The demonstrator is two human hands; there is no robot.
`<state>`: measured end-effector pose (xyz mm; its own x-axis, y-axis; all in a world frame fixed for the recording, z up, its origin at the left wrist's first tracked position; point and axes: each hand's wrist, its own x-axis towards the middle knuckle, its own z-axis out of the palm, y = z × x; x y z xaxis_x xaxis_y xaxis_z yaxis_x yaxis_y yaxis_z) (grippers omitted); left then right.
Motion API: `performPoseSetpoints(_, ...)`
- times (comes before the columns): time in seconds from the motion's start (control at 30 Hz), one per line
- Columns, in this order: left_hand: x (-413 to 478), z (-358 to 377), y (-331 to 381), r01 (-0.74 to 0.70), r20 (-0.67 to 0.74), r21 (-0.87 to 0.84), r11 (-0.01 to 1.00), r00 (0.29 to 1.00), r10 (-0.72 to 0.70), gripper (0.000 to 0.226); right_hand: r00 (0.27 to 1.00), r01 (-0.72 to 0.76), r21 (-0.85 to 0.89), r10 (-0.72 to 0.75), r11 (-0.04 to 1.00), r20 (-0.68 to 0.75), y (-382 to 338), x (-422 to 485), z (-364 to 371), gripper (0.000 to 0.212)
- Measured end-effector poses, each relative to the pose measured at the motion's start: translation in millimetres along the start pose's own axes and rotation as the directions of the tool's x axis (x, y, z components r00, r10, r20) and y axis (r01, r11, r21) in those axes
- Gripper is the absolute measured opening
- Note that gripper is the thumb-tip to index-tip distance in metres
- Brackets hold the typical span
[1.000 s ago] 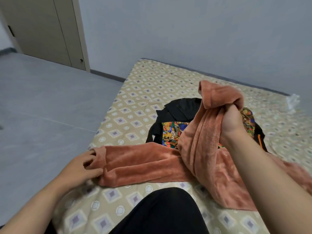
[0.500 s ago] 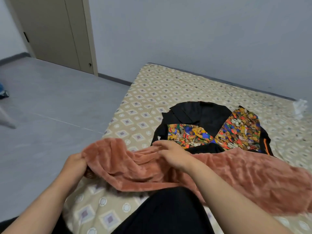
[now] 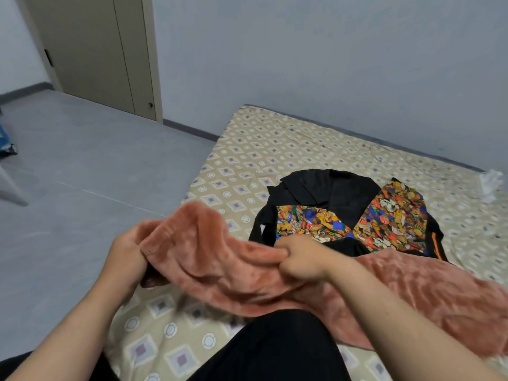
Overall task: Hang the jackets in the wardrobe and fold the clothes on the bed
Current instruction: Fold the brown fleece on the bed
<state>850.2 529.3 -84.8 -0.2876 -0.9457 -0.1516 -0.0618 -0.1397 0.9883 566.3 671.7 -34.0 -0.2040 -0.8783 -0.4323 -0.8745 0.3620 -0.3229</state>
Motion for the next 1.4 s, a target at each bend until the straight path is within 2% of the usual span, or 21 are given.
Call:
performPoseSetpoints(0.07, 6, -5, 11, 0.117, 0.006, 0.001, 0.993, 0.993, -0.117, 0.021, 0.987, -0.045, 0.076, 0.056, 0.996, -0.151, 5, -2, -35, 0.006)
performPoseSetpoints(0.1, 9, -8, 15, 0.185, 0.064, 0.008, 0.983, 0.981, -0.185, 0.022, 0.976, -0.063, 0.129, 0.088, 0.990, -0.199, 8, -1, -50, 0.009)
performPoseSetpoints(0.17, 15, -13, 16, 0.223, 0.200, 0.010, 0.975, 0.955, -0.221, 0.019, 0.956, -0.081, 0.172, 0.126, 0.982, -0.264, 9, 8, -63, 0.013)
performPoseSetpoints(0.2, 19, -15, 12, 0.199, 0.207, 0.015, 0.980, 0.958, -0.198, 0.016, 0.950, -0.089, 0.150, 0.129, 0.985, -0.286, 8, 15, -60, 0.014)
performPoseSetpoints(0.27, 26, -20, -11, 0.133, 0.073, 0.091, 0.987, 0.987, -0.140, 0.018, 0.943, -0.092, -0.007, 0.085, 0.996, -0.321, 6, 32, -40, 0.018)
performPoseSetpoints(0.3, 29, -22, -27, 0.117, -0.015, 0.155, 0.981, 0.993, -0.117, 0.019, 0.947, -0.084, -0.082, 0.054, 0.993, -0.317, 7, 38, -26, 0.028)
performPoseSetpoints(0.37, 32, -25, -61, 0.142, -0.121, 0.269, 0.953, 0.986, -0.113, 0.016, 0.951, -0.067, -0.076, 0.040, 0.995, -0.306, 13, 43, 1, 0.053)
performPoseSetpoints(0.47, 40, -27, -87, 0.203, -0.223, 0.328, 0.923, 0.966, -0.133, 0.020, 0.945, -0.022, -0.066, -0.001, 0.998, -0.327, 26, 28, 41, 0.046)
performPoseSetpoints(0.57, 48, -18, -83, 0.210, -0.151, 0.232, 0.950, 0.972, -0.178, 0.026, 0.975, 0.002, -0.147, -0.034, 0.989, -0.217, 25, 10, 73, 0.040)
performPoseSetpoints(0.67, 47, -11, -76, 0.131, -0.168, 0.373, 0.919, 0.983, -0.072, 0.026, 0.992, 0.022, -0.094, -0.033, 0.995, -0.120, 0, 14, 86, 0.055)
performPoseSetpoints(0.77, 39, -10, -57, 0.030, -0.234, 0.345, 0.938, 0.971, 0.055, 0.018, 0.991, 0.100, -0.170, -0.114, 0.980, -0.073, -40, 28, 105, 0.072)
performPoseSetpoints(0.83, 37, -13, -37, -0.070, -0.191, 0.277, 0.958, 0.973, 0.127, 0.021, 0.984, 0.117, -0.256, -0.147, 0.959, -0.104, -58, 34, 116, 0.067)
performPoseSetpoints(0.87, 37, -17, -30, -0.091, -0.176, 0.219, 0.971, 0.976, 0.131, 0.022, 0.976, 0.118, -0.291, -0.164, 0.950, -0.141, -62, 36, 116, 0.055)
performPoseSetpoints(0.93, 35, -27, -23, -0.026, -0.187, 0.056, 0.998, 0.982, 0.036, 0.023, 0.963, 0.114, -0.277, -0.174, 0.954, -0.205, -64, 37, 111, 0.032)
performPoseSetpoints(0.97, 34, -32, -26, 0.037, -0.202, 0.034, 0.999, 0.979, -0.030, 0.028, 0.961, 0.125, -0.240, -0.178, 0.963, -0.214, -64, 36, 109, 0.026)
performPoseSetpoints(1.03, 28, -43, -37, 0.182, -0.193, 0.202, 0.963, 0.971, -0.143, 0.037, 0.970, 0.167, -0.216, -0.200, 0.962, -0.141, -66, 33, 110, 0.023)
performPoseSetpoints(1.07, 24, -45, -44, 0.238, -0.129, 0.309, 0.921, 0.970, -0.207, 0.037, 0.977, 0.186, -0.236, -0.206, 0.954, -0.061, -67, 32, 114, 0.026)
performPoseSetpoints(1.13, 17, -42, -52, 0.263, 0.074, 0.456, 0.851, 0.941, -0.330, 0.025, 0.981, 0.188, -0.265, -0.172, 0.946, 0.085, -70, 29, 119, 0.033)
performPoseSetpoints(1.2, 18, -39, -55, 0.272, 0.084, 0.506, 0.819, 0.929, -0.360, 0.012, 0.983, 0.165, -0.249, -0.140, 0.954, 0.117, -71, 29, 118, 0.032)
performPoseSetpoints(1.3, 25, -39, -61, 0.272, -0.053, 0.448, 0.852, 0.959, -0.279, 0.024, 0.987, 0.138, -0.227, -0.116, 0.964, 0.109, -72, 29, 116, 0.030)
performPoseSetpoints(1.4, 28, -39, -65, 0.396, 0.020, 0.217, 0.892, 0.912, -0.410, 0.035, 0.987, 0.121, -0.218, -0.094, 0.968, 0.133, -72, 30, 118, 0.026)
